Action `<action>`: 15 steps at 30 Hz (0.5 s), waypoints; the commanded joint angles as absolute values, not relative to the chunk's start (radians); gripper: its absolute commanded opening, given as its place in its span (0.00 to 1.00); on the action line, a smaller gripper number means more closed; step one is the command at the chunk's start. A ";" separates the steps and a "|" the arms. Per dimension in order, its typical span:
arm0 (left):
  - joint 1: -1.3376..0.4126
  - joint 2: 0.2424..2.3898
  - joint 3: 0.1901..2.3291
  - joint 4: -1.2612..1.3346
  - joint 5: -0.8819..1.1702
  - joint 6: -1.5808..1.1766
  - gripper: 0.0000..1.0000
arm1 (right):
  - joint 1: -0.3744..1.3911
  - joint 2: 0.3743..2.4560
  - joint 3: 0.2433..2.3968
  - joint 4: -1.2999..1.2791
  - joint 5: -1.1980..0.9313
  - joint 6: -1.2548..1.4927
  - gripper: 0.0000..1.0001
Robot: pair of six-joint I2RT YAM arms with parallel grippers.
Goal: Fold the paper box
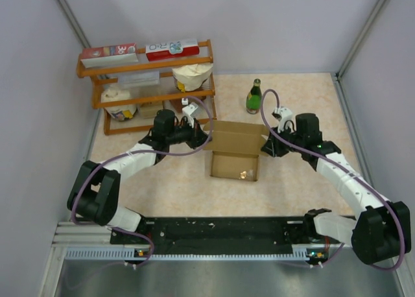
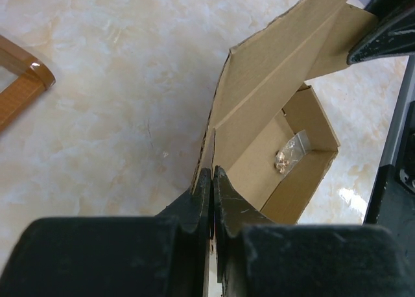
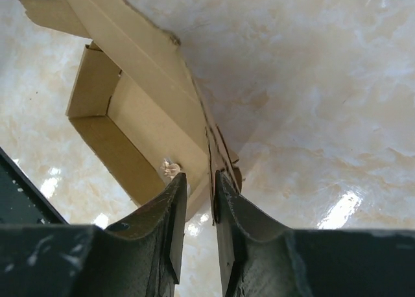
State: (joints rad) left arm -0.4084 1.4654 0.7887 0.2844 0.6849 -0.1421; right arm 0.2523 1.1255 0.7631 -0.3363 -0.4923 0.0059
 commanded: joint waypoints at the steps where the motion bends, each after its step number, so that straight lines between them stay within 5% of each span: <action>1: -0.433 1.433 0.778 0.327 0.609 -0.230 0.05 | 0.245 1.085 0.755 -0.256 -0.529 0.055 0.22; 15: -0.529 1.367 0.767 0.299 0.420 -0.221 0.08 | 0.261 1.057 0.738 -0.212 -0.443 0.095 0.12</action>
